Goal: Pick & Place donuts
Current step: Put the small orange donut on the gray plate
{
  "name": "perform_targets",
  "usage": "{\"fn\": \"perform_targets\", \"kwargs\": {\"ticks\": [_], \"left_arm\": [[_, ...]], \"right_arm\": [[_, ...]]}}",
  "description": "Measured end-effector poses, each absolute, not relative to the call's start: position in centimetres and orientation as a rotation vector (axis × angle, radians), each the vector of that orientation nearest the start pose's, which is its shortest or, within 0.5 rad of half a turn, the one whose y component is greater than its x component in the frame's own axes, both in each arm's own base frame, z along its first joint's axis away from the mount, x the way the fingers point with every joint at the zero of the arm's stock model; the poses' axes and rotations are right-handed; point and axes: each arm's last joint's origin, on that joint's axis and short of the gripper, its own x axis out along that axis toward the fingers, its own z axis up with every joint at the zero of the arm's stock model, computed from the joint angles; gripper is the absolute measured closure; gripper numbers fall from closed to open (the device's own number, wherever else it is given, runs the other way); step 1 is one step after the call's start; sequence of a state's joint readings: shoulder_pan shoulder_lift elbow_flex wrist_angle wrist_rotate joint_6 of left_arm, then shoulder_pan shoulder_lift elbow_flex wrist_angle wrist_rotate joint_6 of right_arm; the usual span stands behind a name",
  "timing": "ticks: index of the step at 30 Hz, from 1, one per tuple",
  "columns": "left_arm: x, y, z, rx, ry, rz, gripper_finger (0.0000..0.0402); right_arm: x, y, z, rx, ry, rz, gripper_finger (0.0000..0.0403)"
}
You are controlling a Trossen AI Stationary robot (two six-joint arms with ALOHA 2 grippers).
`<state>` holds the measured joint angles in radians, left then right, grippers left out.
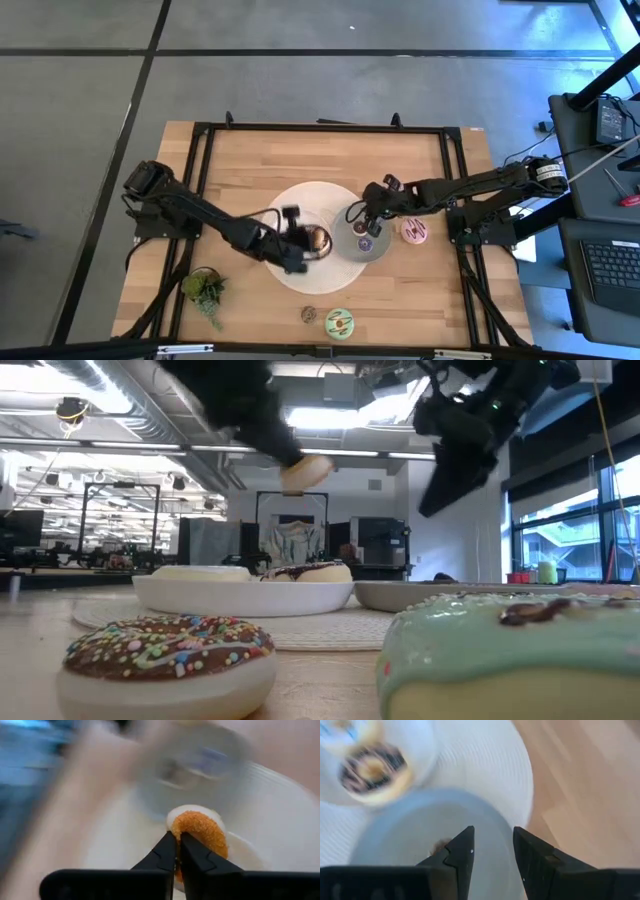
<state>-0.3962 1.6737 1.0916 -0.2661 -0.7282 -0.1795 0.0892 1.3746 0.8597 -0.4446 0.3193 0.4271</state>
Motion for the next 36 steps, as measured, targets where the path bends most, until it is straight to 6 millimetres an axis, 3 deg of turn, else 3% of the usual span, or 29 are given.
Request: {"fn": "perform_targets", "kwargs": {"ticks": [3,11,17,30,36], "left_arm": [[33.1,-10.4,22.5,0.253,0.543,0.585,0.0383],[34.1,-9.3,24.5,0.275,0.318,0.883,0.0392],[34.6,-9.5,25.3,0.297,0.293,0.832,0.0389],[34.8,-9.7,25.5,0.283,0.281,0.748,0.0389],[34.9,-10.2,26.0,0.311,0.253,0.732,0.0392]], "right_arm": [[27.6,2.0,22.4,0.157,0.729,-0.366,0.0265],[28.6,4.7,24.0,-0.072,0.314,-0.43,0.0265],[28.2,5.7,23.8,-0.113,0.201,-0.313,0.0265],[28.4,6.2,24.4,0.014,0.09,-0.158,0.0265],[28.3,6.0,24.2,0.054,0.106,-0.218,0.0265]]}}
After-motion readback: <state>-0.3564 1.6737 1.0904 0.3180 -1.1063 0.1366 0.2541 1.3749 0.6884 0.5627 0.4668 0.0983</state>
